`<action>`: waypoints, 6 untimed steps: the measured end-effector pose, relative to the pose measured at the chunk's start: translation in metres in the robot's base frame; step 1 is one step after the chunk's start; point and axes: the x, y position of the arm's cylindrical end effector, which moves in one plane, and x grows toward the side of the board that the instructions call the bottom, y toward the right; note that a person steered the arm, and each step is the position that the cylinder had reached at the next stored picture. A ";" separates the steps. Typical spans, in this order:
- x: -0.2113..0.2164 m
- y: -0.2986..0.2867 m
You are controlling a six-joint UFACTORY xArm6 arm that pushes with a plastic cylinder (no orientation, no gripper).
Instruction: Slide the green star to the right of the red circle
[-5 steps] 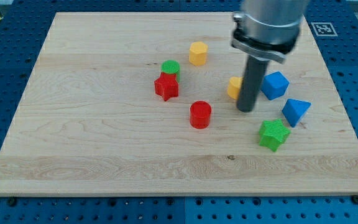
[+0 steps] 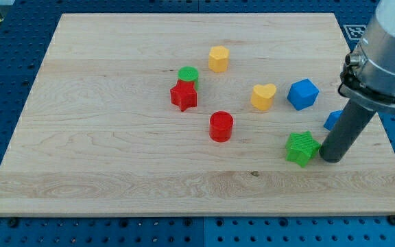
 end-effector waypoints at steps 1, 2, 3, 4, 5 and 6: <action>0.004 -0.022; 0.004 -0.049; 0.004 -0.083; -0.010 -0.104; -0.027 -0.113; -0.040 -0.144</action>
